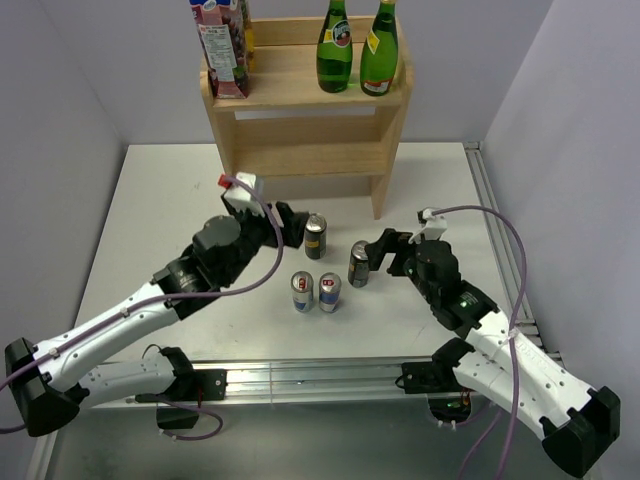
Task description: Place and organize the beverage onto the shelf
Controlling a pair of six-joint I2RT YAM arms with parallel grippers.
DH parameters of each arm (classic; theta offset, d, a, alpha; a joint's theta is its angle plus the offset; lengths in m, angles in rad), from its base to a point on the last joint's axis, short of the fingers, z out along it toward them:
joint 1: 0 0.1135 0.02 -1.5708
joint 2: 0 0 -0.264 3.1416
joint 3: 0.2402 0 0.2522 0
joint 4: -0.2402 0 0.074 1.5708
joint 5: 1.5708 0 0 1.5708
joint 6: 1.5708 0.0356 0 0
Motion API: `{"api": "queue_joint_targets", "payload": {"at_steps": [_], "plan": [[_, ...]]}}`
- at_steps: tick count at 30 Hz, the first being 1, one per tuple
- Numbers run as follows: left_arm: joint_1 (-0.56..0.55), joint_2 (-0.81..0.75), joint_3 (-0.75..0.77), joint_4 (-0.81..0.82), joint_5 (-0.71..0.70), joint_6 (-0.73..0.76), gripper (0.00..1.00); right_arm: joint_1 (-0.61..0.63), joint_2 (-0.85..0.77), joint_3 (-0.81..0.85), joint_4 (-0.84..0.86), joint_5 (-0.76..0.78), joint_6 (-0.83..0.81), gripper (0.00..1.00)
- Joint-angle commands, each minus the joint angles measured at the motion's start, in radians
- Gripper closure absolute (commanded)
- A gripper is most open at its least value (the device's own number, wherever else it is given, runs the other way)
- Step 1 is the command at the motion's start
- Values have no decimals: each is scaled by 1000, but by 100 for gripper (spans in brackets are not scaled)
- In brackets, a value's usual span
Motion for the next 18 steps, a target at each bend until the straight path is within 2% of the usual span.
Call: {"api": "queue_joint_targets", "payload": {"at_steps": [1, 10, 18], "plan": [[-30, -71, -92, -10, -37, -112, 1, 41, -7, -12, 64, -11, 39, 0], [-82, -160, -242, -4, -59, -154, 2, 233, 56, -93, 85, 163, 134, 0], [-103, -186, -296, 20, -69, -163, 3, 239, 203, -157, 240, 261, 166, 0]]}}
